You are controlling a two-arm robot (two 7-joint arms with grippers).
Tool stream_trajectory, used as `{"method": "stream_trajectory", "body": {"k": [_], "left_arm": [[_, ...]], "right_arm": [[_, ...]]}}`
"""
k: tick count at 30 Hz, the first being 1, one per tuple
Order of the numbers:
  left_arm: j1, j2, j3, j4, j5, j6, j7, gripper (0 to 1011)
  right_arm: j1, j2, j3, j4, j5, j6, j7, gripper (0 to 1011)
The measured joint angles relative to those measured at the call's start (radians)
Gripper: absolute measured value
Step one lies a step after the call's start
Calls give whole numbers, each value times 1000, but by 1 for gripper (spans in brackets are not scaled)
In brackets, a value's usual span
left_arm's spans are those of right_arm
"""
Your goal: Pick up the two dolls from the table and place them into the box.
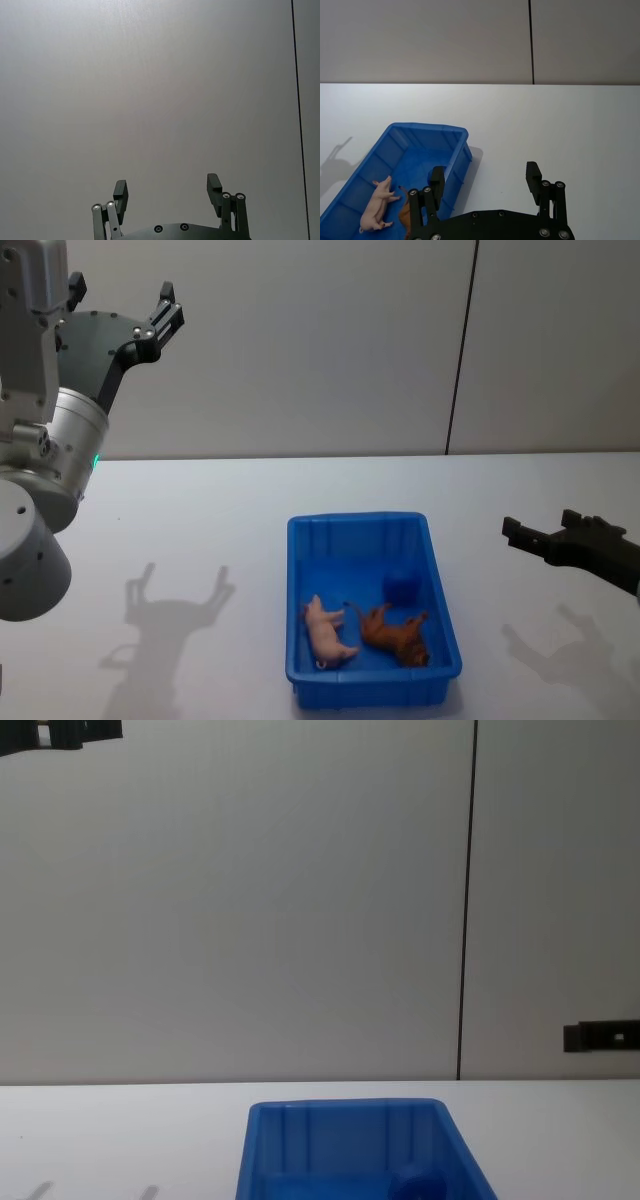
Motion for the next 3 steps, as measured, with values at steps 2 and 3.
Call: {"method": "stream_trajectory", "body": {"k": [2,3], "left_arm": [[0,0,0,0,0,0,0,1001],[0,0,0,0,0,0,0,1001]], "right_arm": [[0,0,0,0,0,0,0,1001],[0,0,0,0,0,0,0,1001]]}}
